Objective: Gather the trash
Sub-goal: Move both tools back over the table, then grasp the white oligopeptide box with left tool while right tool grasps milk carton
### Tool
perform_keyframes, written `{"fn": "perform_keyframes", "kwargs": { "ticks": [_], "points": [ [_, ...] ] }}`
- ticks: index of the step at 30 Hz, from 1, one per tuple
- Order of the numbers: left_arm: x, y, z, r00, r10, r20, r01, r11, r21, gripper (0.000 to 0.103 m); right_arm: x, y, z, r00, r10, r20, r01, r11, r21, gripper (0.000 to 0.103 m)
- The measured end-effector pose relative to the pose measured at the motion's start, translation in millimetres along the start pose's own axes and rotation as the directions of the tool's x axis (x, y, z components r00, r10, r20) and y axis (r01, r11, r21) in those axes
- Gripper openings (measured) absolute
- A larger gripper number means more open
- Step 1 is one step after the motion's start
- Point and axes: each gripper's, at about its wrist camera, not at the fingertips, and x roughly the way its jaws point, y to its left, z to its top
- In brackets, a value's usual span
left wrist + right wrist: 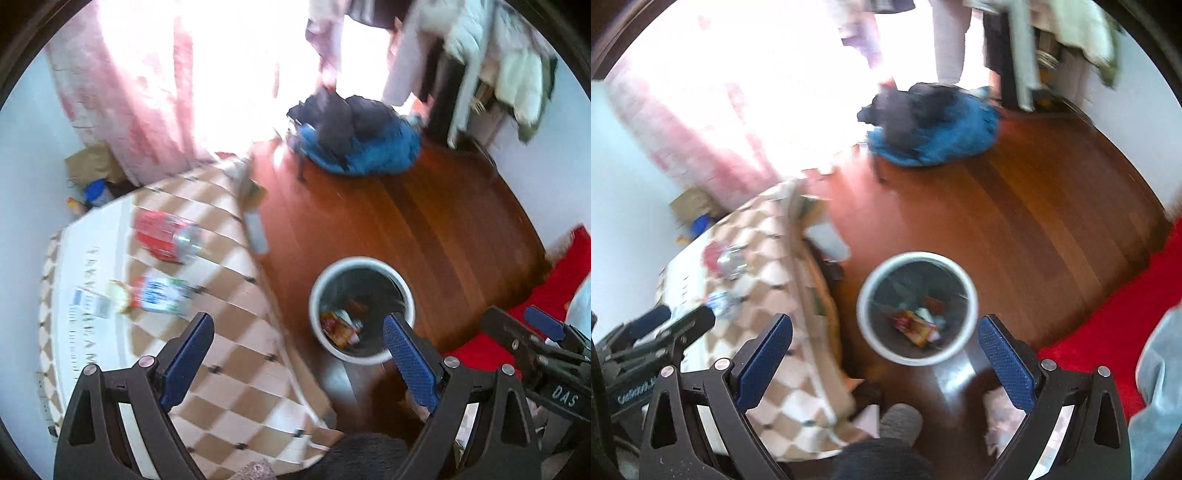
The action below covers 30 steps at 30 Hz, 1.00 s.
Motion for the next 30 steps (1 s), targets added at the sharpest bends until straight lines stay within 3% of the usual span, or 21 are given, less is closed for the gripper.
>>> {"fn": "perform_keyframes", "kwargs": {
  "ticks": [4, 9, 11, 17, 21, 23, 24, 27, 30],
  "points": [
    [-6.7, 68.3, -4.7, 0.995, 0.101, 0.020, -0.099, 0.991, -0.086, 0.094, 16.7, 78.1, 8.3, 0.998, 0.054, -0.042, -0.061, 0.984, -0.169, 0.102],
    [32.3, 176.1, -38.6, 0.975, 0.199, -0.101, -0.218, 0.947, -0.236, 0.094, 86.2, 187.5, 2.4, 0.983, 0.070, -0.169, -0.131, 0.915, -0.382, 0.102],
    [56.9, 218.0, -55.2, 0.960, 0.225, -0.169, -0.266, 0.922, -0.283, 0.094, 127.8, 236.9, -3.3, 0.972, 0.037, -0.233, -0.148, 0.867, -0.476, 0.102],
    [105.5, 295.8, -100.5, 0.912, 0.270, -0.309, -0.369, 0.869, -0.331, 0.094, 213.6, 326.3, -20.7, 0.952, -0.069, -0.298, -0.149, 0.748, -0.647, 0.101],
    [118.2, 330.1, -111.6, 0.906, 0.252, -0.339, -0.378, 0.843, -0.383, 0.094, 250.7, 360.0, -30.9, 0.942, -0.131, -0.308, -0.139, 0.683, -0.717, 0.101],
    [121.0, 340.2, -108.2, 0.914, 0.232, -0.334, -0.361, 0.839, -0.407, 0.094, 263.6, 366.2, -33.4, 0.935, -0.146, -0.323, -0.144, 0.677, -0.722, 0.098],
    [121.5, 345.2, -104.6, 0.921, 0.217, -0.325, -0.347, 0.837, -0.423, 0.094, 268.2, 367.7, -34.0, 0.931, -0.144, -0.335, -0.151, 0.683, -0.715, 0.088],
    [123.3, 364.3, -86.7, 0.943, 0.162, -0.289, -0.292, 0.821, -0.491, 0.094, 272.6, 362.3, -33.3, 0.927, -0.126, -0.352, -0.151, 0.735, -0.661, 0.083],
    [129.7, 381.5, -61.3, 0.959, 0.121, -0.255, -0.248, 0.790, -0.560, 0.094, 268.6, 346.9, -27.2, 0.925, -0.107, -0.365, -0.122, 0.825, -0.551, 0.076]
  ]
}}
